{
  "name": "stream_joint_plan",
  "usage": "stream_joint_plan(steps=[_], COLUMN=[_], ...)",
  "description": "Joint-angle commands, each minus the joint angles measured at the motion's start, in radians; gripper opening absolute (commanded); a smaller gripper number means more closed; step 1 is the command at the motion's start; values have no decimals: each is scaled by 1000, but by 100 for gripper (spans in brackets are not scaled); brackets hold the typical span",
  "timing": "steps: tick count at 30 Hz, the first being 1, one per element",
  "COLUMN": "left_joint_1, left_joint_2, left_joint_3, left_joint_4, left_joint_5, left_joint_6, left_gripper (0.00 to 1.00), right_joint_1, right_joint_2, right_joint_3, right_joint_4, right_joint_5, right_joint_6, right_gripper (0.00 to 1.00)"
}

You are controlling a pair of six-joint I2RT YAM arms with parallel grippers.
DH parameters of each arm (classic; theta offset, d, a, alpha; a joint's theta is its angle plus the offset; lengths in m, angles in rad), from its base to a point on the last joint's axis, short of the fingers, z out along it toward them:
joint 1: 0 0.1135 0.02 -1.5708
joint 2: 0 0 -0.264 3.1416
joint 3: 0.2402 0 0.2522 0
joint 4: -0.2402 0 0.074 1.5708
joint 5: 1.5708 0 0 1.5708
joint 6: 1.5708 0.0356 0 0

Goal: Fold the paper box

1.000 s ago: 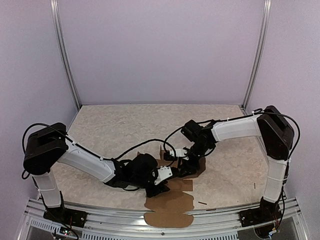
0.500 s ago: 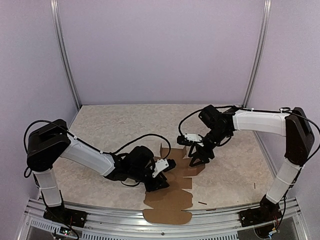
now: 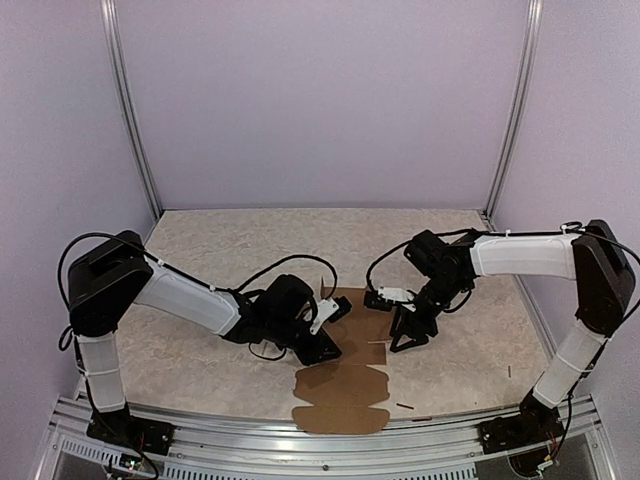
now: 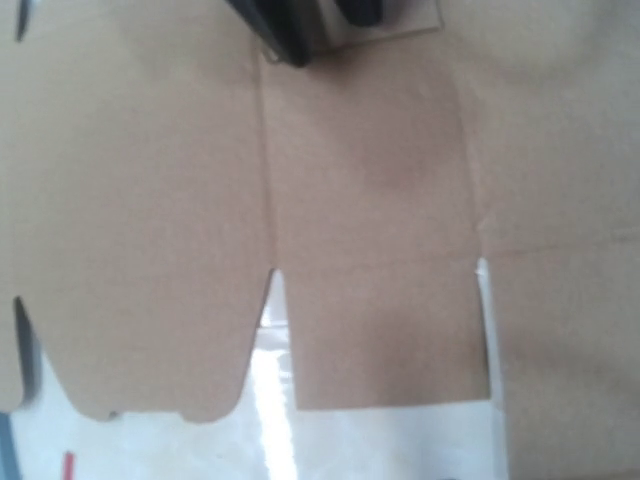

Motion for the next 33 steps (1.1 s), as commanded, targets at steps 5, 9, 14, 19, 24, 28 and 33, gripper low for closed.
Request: stream_joint_plan(steps=[5,9,14,19,24,28,33], left_joint_1=[24,42,83,94,91,95,109], left_joint_2=[85,108,143,151,168,181,172], left_joint_3=[74,127,201,225,256,262,256], left_joint_4=[-210,-241,-258,-238,-235,-238,-226], left_joint_5=[-243,-293,-297,-296,-289,-275,-268], left_joint_6=[-127,-173,-248,-323,-369,-412,-480], left_gripper=[8,6,5,0,0,0,0], right_joint_1=[-15,-34,-94,-137,-140,-141,-142], right_joint_2=[57,102,155,214,255,313,384], right_joint_3=[38,81,200,251,264,310,368], right_joint_4=[81,134,136,91,90,86,79], right_joint_5=[117,164,154,73,41,-8,-4], right_joint_6=[129,204,287,333,355,375,413], right_gripper=[45,53,56,57,58,59,61])
